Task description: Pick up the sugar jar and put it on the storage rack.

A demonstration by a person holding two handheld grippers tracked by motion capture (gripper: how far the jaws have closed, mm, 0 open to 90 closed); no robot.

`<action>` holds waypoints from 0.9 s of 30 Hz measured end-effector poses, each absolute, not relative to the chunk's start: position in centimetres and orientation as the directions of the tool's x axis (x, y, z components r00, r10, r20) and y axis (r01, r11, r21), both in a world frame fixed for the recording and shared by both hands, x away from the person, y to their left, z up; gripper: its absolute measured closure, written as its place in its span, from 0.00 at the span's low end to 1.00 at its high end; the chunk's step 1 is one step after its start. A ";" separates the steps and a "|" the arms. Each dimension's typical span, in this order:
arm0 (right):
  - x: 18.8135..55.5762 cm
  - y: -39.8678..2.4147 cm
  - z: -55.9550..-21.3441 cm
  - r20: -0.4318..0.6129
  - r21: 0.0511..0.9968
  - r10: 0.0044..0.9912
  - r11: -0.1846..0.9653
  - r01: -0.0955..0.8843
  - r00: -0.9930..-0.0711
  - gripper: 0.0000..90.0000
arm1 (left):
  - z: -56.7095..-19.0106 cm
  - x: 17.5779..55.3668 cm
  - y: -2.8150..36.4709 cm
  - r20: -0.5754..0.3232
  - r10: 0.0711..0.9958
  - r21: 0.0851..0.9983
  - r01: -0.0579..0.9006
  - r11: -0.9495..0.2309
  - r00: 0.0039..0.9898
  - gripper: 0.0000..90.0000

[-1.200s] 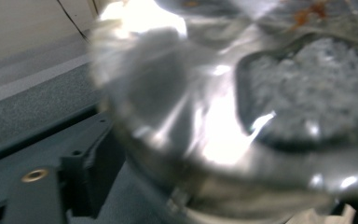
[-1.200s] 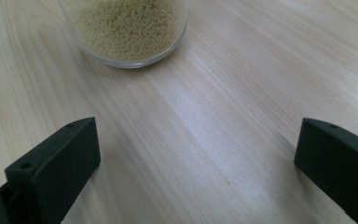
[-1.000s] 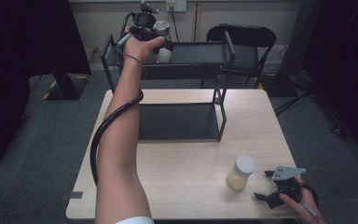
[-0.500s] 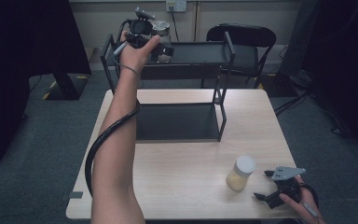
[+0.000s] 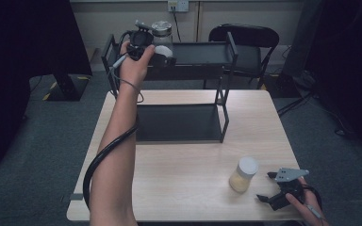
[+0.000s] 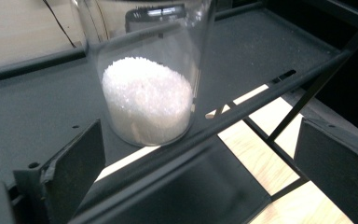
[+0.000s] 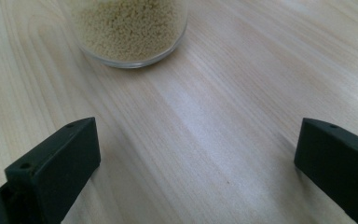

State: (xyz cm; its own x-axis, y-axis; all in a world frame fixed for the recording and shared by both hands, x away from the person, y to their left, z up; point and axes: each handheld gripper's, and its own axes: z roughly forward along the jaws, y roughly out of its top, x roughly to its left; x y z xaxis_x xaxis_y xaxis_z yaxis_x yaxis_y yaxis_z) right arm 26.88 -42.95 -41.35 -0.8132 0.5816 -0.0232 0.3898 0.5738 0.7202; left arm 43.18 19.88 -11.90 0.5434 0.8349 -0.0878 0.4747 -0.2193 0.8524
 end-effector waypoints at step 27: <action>26.9 -42.9 -41.4 -0.023 0.721 0.582 0.573 0.390 -0.813 0.00 | -15.8 41.0 20.3 -0.098 0.825 0.868 0.454 -0.203 0.556 0.02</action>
